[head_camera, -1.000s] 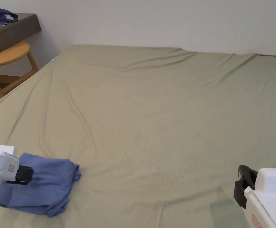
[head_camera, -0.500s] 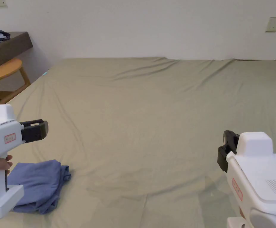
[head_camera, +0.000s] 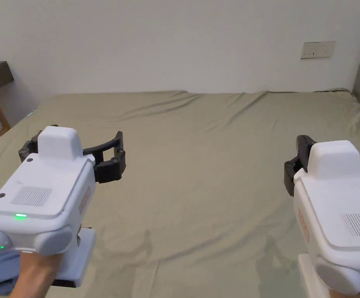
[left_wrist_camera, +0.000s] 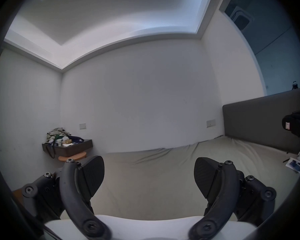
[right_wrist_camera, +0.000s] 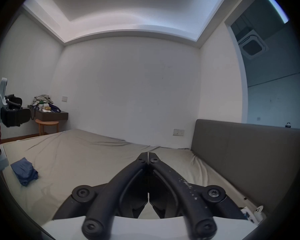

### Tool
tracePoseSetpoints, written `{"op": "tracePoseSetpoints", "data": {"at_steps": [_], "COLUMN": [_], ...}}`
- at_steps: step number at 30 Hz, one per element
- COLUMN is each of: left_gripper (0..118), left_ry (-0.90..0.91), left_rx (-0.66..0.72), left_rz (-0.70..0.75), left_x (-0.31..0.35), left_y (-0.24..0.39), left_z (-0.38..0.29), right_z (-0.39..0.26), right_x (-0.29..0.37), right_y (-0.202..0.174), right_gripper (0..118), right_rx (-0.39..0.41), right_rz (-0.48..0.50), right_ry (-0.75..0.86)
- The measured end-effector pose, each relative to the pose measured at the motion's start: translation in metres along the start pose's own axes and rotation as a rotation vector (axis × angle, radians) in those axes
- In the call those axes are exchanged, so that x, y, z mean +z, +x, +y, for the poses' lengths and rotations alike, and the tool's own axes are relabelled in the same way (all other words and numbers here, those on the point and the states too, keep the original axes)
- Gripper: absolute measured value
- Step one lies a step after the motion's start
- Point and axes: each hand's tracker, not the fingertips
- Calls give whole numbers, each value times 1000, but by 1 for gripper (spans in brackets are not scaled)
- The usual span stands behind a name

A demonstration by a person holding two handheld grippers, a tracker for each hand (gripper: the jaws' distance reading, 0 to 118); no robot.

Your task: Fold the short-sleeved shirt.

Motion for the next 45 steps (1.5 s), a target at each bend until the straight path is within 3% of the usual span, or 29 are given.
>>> {"op": "tracePoseSetpoints", "data": {"at_steps": [3, 5, 6, 8, 9, 45], "left_gripper": [104, 90, 77, 22, 0, 0], "left_ry": [18, 36, 35, 29, 26, -7], "left_rx": [17, 35, 33, 45, 47, 60], "left_rz": [-12, -28, -33, -61, -73, -94], "left_x": [1, 2, 2, 1, 1, -10], "left_y": [25, 36, 40, 48, 50, 52], "left_z": [-9, -16, -18, -20, -23, -25], "right_z": [-2, -5, -6, -9, -10, -8], "right_x": [6, 7, 7, 8, 8, 5], "right_y": [10, 16, 18, 22, 23, 21], "right_gripper": [2, 2, 2, 2, 2, 2], "right_rx": [7, 9, 10, 5, 2, -6], "right_rz": [-25, -32, -37, -40, -45, -57], "right_ry": [25, 35, 31, 29, 25, 13]}}
